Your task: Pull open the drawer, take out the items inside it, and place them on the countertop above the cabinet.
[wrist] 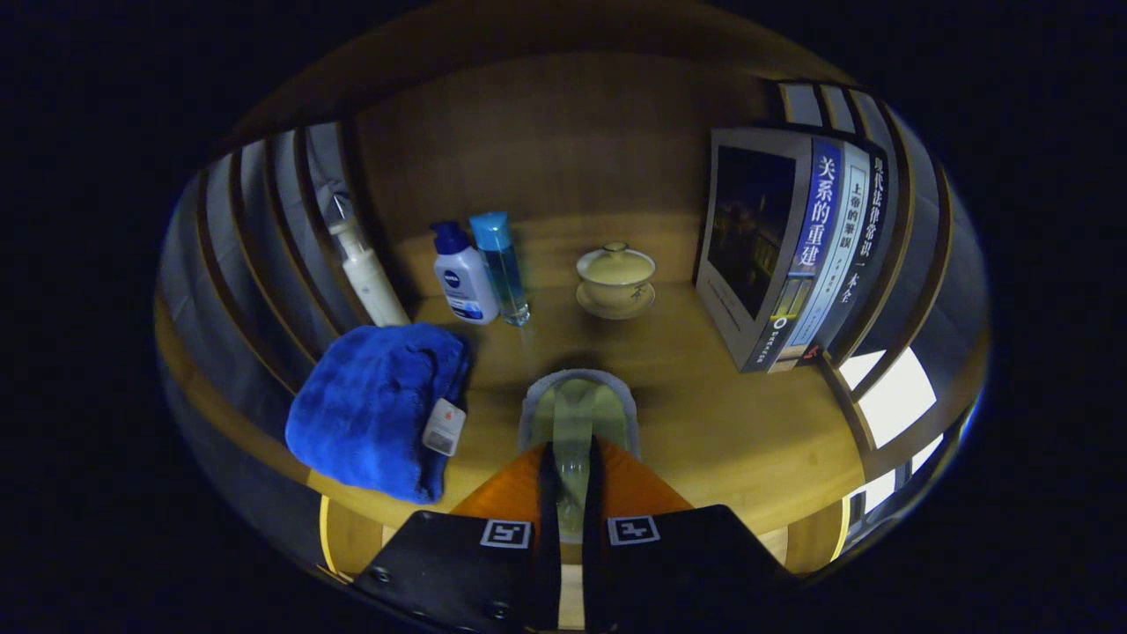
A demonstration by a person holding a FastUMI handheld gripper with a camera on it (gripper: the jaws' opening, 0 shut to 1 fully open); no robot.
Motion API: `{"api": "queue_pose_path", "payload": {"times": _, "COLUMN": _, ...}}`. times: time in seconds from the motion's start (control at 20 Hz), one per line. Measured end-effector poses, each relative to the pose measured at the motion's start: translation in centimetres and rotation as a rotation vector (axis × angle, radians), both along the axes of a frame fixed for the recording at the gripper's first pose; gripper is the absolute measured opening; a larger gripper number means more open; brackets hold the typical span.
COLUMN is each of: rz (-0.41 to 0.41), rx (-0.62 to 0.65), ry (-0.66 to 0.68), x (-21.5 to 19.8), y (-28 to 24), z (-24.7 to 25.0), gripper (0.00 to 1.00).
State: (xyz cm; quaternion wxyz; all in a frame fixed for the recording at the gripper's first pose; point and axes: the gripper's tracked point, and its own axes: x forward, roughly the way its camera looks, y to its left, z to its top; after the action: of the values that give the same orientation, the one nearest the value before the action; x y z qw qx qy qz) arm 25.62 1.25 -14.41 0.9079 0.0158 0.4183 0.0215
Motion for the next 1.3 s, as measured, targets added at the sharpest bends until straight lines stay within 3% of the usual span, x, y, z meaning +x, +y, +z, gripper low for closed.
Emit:
{"api": "queue_pose_path", "payload": {"times": 0.5, "rz": 0.011, "rx": -0.012, "ry": 0.019, "x": 0.8, "y": 0.1, "z": -1.3, "gripper": 0.31}}
{"api": "queue_pose_path", "payload": {"times": 0.7, "rz": 0.019, "rx": -0.013, "ry": 0.013, "x": 0.6, "y": 0.6, "z": -1.3, "gripper": 0.53}}
{"api": "queue_pose_path", "payload": {"times": 1.0, "rz": 0.037, "rx": -0.043, "ry": 0.014, "x": 0.1, "y": 0.9, "z": -1.7, "gripper": 0.99}}
{"api": "queue_pose_path", "payload": {"times": 1.3, "rz": 0.041, "rx": -0.045, "ry": -0.057, "x": -0.5, "y": 1.3, "z": 0.5, "gripper": 0.99}}
